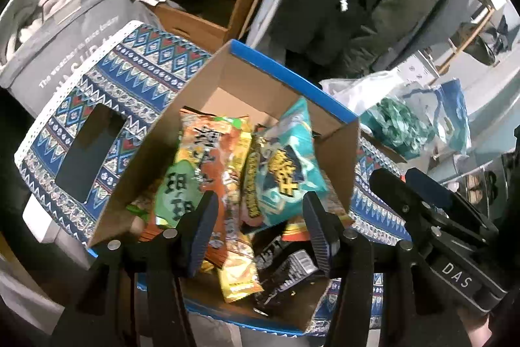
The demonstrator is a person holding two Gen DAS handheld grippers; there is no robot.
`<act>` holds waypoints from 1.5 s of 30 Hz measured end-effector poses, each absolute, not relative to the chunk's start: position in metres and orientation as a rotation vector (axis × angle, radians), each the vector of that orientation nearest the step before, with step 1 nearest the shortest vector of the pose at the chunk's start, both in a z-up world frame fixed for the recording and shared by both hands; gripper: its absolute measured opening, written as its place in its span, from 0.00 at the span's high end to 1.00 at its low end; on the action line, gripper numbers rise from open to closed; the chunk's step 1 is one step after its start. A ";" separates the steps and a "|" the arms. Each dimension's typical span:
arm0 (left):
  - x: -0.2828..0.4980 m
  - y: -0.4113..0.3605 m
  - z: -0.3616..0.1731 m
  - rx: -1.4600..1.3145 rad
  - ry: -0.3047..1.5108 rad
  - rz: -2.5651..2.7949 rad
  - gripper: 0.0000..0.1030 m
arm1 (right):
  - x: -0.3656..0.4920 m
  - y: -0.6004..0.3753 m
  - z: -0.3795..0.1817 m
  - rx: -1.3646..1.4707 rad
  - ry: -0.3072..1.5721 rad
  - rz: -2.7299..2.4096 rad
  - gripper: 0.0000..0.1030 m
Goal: Organize snacks
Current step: 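Move both tools back toward the red and black bags on the tablecloth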
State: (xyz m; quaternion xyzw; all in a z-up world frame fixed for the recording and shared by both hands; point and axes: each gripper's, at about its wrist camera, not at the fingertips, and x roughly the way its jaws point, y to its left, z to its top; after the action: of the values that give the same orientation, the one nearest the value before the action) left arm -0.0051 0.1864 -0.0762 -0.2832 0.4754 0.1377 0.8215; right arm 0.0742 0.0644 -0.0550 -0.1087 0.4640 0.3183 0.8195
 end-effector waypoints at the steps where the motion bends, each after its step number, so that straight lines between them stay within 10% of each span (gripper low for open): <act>1: -0.004 0.184 -0.076 -0.599 1.013 0.290 0.46 | 0.075 0.059 -0.055 -0.229 0.988 0.671 0.29; 45: 0.106 -0.056 -0.116 -0.258 1.198 0.077 0.35 | 0.163 -0.215 -0.104 -0.004 1.114 0.307 0.26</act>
State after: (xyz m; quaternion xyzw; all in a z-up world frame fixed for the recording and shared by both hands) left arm 0.1059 -0.0560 -0.1164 -0.1213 0.5623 0.0361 0.8172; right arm 0.1633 -0.2146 -0.1039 -0.0020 0.5263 0.1453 0.8378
